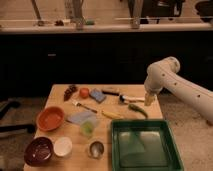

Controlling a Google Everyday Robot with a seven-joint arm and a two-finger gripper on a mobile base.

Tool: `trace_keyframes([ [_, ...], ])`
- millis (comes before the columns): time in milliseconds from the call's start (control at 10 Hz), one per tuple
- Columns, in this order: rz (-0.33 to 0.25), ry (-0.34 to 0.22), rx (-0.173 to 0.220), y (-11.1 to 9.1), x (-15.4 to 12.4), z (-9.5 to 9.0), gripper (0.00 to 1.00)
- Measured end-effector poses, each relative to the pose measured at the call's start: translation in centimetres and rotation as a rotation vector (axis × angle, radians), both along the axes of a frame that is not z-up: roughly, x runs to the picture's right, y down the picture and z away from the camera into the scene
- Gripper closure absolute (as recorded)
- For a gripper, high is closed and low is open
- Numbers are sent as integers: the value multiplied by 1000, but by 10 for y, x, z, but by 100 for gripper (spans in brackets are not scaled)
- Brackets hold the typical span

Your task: Wipe tray with brush

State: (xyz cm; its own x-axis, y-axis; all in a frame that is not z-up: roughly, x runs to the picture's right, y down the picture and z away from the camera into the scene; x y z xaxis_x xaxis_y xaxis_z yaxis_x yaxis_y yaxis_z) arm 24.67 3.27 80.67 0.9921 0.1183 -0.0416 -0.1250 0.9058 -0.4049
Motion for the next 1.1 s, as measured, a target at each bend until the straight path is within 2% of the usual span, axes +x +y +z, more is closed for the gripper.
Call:
trace_keyframes([
  [300,2,1,-3,0,-1,2,20],
  [700,40,7,-18,8,17,20,20],
  [1100,13,-21,-27,12,9,39,20],
])
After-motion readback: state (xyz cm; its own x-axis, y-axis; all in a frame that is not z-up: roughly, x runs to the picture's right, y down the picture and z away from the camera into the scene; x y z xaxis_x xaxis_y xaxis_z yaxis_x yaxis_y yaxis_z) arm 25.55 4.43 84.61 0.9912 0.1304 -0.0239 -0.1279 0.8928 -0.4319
